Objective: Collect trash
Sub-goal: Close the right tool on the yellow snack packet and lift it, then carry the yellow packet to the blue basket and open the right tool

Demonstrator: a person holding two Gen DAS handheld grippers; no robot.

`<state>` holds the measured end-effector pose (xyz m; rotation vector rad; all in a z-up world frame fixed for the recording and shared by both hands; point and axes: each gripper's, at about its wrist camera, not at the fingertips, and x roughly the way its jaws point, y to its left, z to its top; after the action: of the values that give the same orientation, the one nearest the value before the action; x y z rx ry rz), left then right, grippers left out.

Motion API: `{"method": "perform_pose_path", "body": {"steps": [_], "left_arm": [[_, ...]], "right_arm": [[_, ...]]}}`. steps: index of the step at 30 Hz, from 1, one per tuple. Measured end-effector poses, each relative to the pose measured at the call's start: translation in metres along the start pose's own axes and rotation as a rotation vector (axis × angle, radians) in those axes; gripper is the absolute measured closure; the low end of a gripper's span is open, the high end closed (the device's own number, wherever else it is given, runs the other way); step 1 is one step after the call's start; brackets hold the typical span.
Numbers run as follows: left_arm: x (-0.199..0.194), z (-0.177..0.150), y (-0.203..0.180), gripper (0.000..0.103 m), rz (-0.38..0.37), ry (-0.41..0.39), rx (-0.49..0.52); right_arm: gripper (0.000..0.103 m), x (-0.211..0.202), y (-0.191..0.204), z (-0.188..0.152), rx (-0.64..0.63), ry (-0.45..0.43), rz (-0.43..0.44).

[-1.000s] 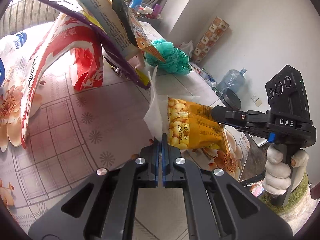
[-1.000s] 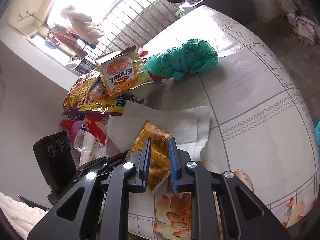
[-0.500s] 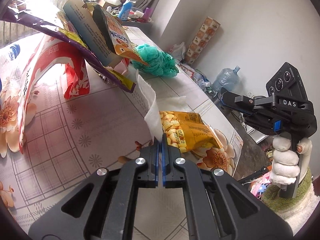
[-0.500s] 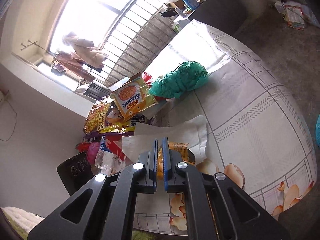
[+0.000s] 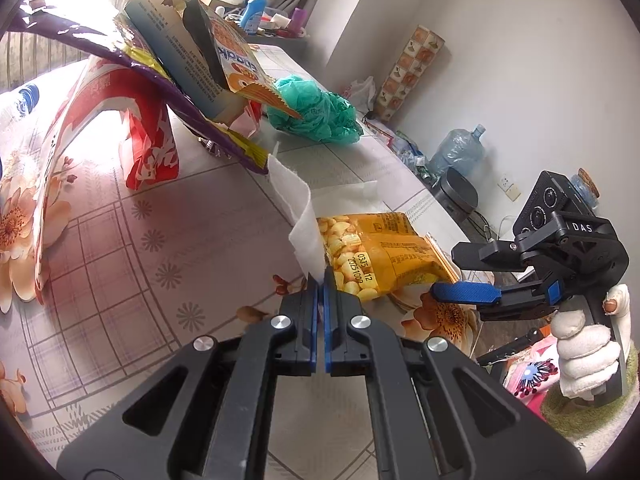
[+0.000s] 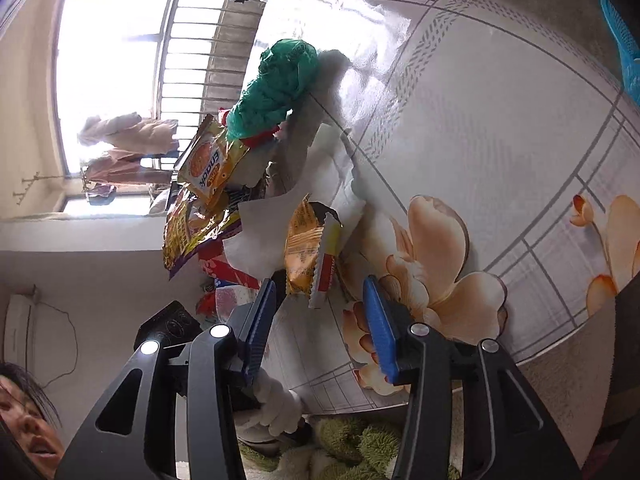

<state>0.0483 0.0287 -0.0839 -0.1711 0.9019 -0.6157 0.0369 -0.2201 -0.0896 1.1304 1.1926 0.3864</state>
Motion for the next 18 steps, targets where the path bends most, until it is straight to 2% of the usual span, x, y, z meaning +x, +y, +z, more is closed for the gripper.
{"method": "perform_pose_path", "body": {"steps": [8,9,11,15,18], "left_arm": [[0.002,-0.002,0.003,0.103,-0.008,0.004,-0.004],[0.003,-0.003,0.003,0.103,-0.007,0.004,-0.003],[0.003,-0.003,0.003,0.103,-0.007,0.005,-0.002],[0.000,-0.003,0.003,0.103,-0.005,-0.006,-0.001],[-0.003,-0.003,0.003,0.103,-0.001,-0.016,-0.003]], "right_arm": [[0.060,0.006,0.008,0.007,-0.003,-0.033,-0.014],[0.064,0.006,0.008,0.007,-0.006,-0.041,-0.018],[0.082,0.008,0.006,0.006,-0.008,-0.036,-0.015],[0.089,0.006,0.006,0.002,-0.021,-0.023,0.021],[0.094,-0.007,0.012,0.001,-0.053,-0.046,0.050]]}}
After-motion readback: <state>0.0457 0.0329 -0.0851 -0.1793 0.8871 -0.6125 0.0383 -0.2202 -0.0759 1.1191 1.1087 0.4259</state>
